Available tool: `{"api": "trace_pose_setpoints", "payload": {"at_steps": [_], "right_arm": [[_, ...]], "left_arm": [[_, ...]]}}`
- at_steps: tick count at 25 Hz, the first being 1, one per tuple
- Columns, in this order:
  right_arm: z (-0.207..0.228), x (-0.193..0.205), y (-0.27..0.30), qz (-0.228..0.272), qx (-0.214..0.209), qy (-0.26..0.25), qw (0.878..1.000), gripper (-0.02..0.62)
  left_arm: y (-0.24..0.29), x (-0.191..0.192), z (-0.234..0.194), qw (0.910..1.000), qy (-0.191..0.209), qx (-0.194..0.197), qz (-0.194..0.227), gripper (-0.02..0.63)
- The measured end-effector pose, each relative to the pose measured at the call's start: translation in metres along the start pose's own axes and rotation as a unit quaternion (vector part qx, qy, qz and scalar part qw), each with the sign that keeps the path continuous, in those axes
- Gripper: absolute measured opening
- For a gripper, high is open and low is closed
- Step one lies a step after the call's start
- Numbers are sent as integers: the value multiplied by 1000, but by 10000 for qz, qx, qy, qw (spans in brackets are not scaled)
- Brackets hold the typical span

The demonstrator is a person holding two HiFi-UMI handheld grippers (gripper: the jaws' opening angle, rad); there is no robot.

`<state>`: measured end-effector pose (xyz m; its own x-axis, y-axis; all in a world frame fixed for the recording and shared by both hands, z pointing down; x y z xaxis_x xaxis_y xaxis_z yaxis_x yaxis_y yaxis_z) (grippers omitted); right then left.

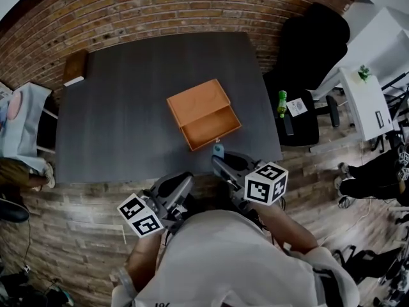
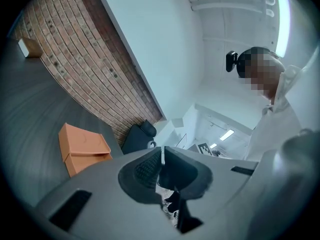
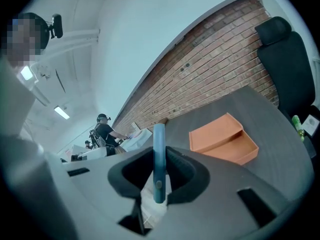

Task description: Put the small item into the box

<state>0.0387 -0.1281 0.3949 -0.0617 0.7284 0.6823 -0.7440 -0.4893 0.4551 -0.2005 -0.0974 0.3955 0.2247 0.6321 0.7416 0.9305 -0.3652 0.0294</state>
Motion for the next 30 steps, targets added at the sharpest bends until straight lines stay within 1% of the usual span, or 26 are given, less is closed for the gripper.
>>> {"api": "trace_pose_setpoints", "payload": {"at_steps": [7,18,25,30], "right_arm": [[20,-15,-13,-24,-43,-96,9999,83],[45,-34,-7,-211,-98,-208,9995,83],[56,-46,0,-311,-22,-327,9990,83],[68,-51,13,-474,112,-521,9975,83]], "left_arm": [[25,-4,1,10000,54,-81,-3,26],[47,-14,-12,9993,188,-316,-12,26],[57,-21,-24,9986,263,-446,-70,26],[67,-23,-40,9968,416,-653,-209,26]]}}
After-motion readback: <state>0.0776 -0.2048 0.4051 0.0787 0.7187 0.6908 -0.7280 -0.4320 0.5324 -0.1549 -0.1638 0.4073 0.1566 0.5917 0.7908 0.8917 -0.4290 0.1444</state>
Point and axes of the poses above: the fingertips, and each gripper's own axes: y forward along the fingers, z to its right, x out of its underside, the point moved 10 cm from there along -y, backward along the fingers, and after that the axes turned 9 degrees about -z, right-handed, at the moved point
